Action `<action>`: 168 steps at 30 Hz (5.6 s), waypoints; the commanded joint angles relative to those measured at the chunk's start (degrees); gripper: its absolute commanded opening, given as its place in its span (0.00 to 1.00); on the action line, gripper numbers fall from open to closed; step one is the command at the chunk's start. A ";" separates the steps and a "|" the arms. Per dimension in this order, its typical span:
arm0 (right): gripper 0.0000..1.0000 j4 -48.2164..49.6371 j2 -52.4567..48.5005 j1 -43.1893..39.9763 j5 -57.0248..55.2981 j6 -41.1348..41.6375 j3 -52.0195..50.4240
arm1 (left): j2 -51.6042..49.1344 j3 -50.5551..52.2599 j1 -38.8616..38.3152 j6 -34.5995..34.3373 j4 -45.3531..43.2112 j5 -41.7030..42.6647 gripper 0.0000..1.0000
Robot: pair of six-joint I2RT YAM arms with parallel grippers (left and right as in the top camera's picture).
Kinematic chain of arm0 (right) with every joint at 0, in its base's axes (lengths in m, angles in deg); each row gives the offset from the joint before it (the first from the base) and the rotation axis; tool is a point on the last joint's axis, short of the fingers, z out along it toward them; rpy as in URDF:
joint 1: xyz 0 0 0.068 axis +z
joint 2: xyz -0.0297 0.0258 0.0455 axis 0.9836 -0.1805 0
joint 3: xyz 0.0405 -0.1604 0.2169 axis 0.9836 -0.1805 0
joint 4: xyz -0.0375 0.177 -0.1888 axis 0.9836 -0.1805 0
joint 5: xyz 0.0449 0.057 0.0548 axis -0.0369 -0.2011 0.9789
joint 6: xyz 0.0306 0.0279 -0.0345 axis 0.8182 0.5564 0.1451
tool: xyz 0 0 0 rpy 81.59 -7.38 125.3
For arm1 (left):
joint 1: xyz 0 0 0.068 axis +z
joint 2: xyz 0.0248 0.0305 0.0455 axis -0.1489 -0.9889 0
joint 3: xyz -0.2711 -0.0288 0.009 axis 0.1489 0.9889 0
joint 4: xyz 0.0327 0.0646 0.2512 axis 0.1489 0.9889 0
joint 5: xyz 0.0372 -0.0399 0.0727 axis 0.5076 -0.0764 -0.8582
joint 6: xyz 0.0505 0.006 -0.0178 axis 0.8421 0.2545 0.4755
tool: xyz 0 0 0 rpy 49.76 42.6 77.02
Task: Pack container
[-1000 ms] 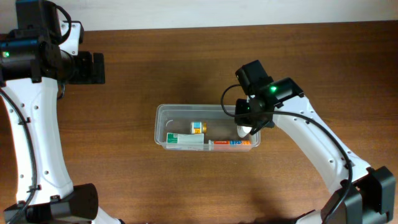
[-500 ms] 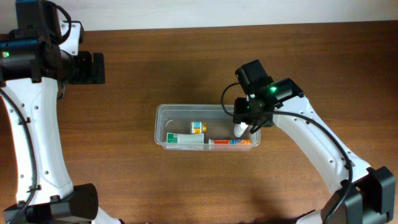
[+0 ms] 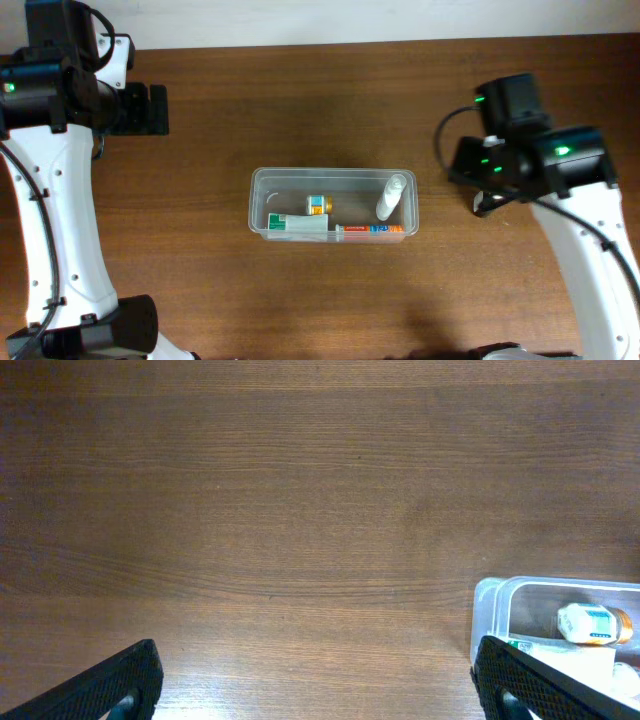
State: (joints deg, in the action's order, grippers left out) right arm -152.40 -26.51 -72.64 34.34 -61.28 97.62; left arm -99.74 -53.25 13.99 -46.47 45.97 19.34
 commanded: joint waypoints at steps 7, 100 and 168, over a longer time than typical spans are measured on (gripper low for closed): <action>0.65 8.94 -8.28 -13.25 3.98 -6.03 -10.88 | 0.39 -0.33 0.09 -0.74 0.00 0.42 1.00; 0.04 8.20 -30.53 26.27 1.44 11.69 10.71 | 0.39 -0.33 0.09 -0.74 0.00 0.44 1.00; 0.98 16.59 22.27 0.70 2.58 -31.80 7.04 | 0.39 -0.33 0.09 -0.76 0.00 0.44 1.00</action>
State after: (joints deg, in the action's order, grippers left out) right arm -138.33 -7.91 -71.59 39.45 -82.54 107.78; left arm -99.72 -53.25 13.99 -46.47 45.97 19.34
